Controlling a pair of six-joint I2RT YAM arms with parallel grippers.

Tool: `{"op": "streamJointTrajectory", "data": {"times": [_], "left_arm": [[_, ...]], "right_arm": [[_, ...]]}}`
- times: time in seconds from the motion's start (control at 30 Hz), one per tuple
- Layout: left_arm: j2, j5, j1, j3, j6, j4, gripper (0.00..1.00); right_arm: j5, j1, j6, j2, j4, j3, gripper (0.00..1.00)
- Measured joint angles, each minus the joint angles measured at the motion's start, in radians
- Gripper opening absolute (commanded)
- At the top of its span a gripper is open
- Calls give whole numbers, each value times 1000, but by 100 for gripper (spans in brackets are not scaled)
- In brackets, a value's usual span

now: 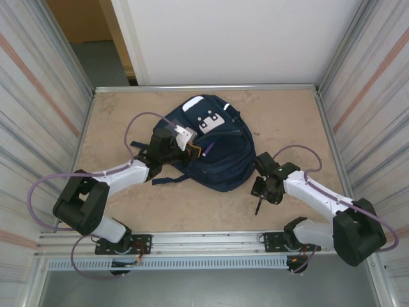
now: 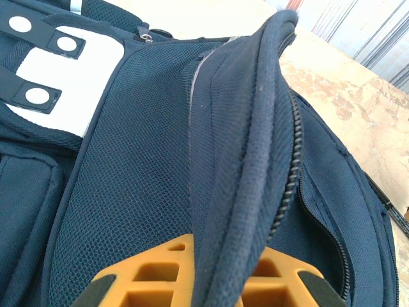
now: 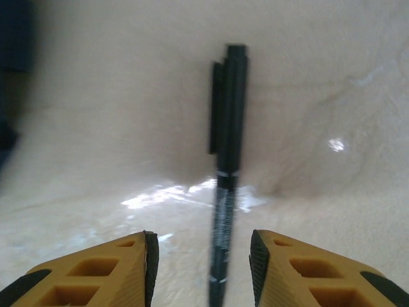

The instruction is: Pack the student bag

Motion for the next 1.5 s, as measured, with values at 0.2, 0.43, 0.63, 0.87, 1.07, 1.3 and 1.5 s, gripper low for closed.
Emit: {"op": "streamJointTrajectory", "data": {"times": [0.2,0.43,0.63,0.87,1.07,1.3,1.5], "left_arm": [[0,0,0,6,11,-19,3],[-6,0,0,6,15,-23,4],[-15,-3,0,6,15,-29,4],[-21,-24,-26,7,15,-47,5],[-21,-38,-76,36,14,-86,6],[-21,-80,-142,62,-29,-113,9],[-21,-80,-157,62,-48,-110,12]], "right_arm": [[43,30,26,26,9,-29,36],[26,32,76,85,66,-40,20],[14,57,105,48,67,-33,10],[-122,-29,151,-105,122,91,11],[-193,-56,249,0,292,232,11],[-230,-30,368,217,489,323,24],[-220,-23,372,244,494,342,48]]}}
